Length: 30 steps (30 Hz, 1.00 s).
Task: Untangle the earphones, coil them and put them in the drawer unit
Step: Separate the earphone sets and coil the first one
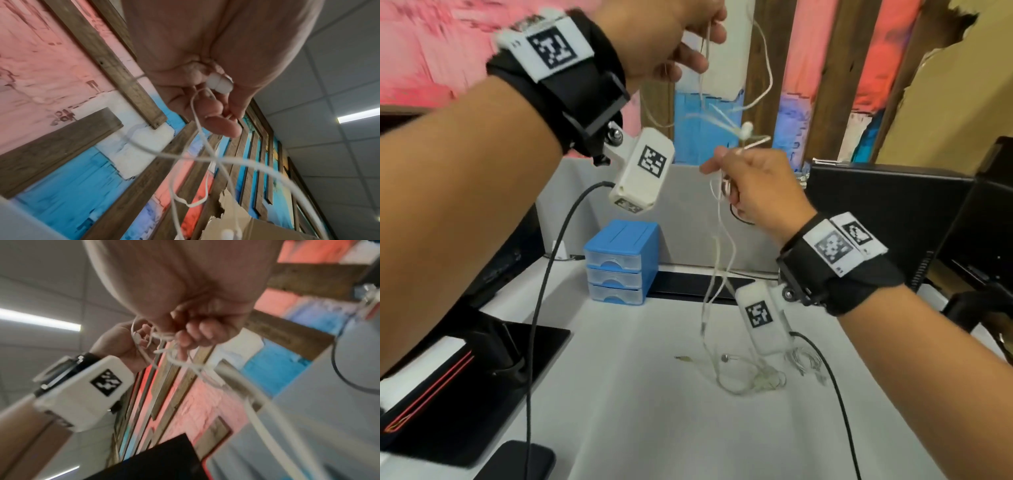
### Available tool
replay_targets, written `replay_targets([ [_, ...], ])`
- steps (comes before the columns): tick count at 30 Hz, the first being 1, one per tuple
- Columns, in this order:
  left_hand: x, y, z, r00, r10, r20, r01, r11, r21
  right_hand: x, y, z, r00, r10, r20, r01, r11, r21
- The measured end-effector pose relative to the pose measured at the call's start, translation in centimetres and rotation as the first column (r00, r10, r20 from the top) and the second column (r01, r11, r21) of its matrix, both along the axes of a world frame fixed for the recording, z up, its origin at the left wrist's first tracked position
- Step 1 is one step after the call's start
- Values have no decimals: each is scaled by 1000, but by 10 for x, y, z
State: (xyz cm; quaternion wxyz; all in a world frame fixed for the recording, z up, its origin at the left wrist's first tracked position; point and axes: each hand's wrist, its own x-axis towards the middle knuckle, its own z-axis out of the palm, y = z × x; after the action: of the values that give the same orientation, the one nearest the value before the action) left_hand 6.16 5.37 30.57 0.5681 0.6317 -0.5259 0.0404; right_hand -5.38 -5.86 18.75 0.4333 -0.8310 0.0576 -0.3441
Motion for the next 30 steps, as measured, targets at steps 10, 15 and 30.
replay_targets([
  [10, 17, -9, -43, 990, 18, -139, -2, 993, 120, -14, -11, 12, 993, -4, -116, 3, 1000, -9],
  [15, 16, -7, -57, 990, -43, -136, 85, 945, 316, -23, -12, 26, 996, 82, 18, -84, 953, 292],
  [30, 7, -20, -92, 991, -112, -71, 132, 822, 553, -41, -24, 17, 1000, 17, 22, -24, 941, 338],
])
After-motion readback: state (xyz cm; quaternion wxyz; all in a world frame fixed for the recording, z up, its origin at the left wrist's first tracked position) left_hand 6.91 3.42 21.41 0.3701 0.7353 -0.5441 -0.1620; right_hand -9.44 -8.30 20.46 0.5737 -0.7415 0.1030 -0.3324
